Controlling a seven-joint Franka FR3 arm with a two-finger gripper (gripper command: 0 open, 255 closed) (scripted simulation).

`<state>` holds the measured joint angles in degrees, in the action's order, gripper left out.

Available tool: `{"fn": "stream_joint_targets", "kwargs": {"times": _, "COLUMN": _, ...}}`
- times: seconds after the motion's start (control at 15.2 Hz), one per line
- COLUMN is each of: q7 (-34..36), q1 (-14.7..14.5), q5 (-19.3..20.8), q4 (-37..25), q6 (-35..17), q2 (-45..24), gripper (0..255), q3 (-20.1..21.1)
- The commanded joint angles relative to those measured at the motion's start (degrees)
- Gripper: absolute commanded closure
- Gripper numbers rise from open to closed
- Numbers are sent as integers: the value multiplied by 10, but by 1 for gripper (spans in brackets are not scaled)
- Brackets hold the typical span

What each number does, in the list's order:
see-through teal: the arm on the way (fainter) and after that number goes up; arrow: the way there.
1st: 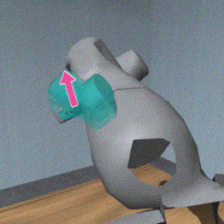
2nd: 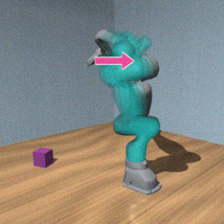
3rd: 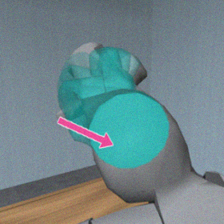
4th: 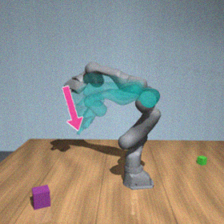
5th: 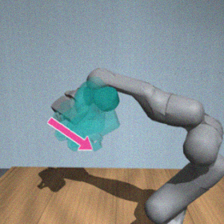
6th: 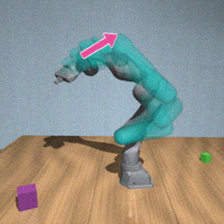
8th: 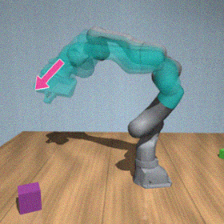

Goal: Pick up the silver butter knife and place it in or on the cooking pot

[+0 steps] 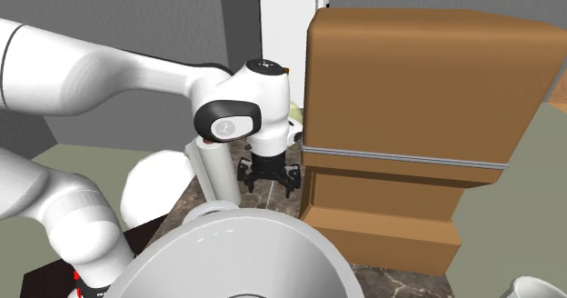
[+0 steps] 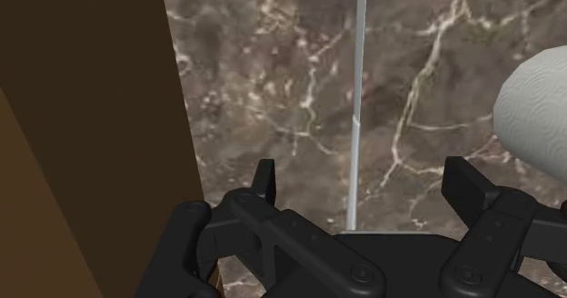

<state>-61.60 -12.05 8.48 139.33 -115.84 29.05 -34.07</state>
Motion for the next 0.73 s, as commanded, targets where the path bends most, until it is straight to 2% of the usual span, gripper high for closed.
{"fn": "stream_joint_targets", "kwargs": {"times": 0.0, "q7": 0, "q1": 0, "q5": 0, "q4": 0, "q6": 0, "q2": 0, "gripper": 0, "q3": 0}}
{"fn": "stream_joint_targets", "kwargs": {"times": 0.13, "q7": 0, "q1": 0, "q5": 0, "q4": 0, "q6": 0, "q2": 0, "gripper": 0, "q3": 0}}
{"fn": "stream_joint_targets", "kwargs": {"times": 0.2, "q7": 0, "q1": 0, "q5": 0, "q4": 0, "q6": 0, "q2": 0, "gripper": 255, "q3": 0}}
{"fn": "stream_joint_targets", "kwargs": {"times": 0.66, "q7": 0, "q1": 0, "q5": 0, "q4": 0, "q6": 0, "q2": 0, "gripper": 255, "q3": 0}}
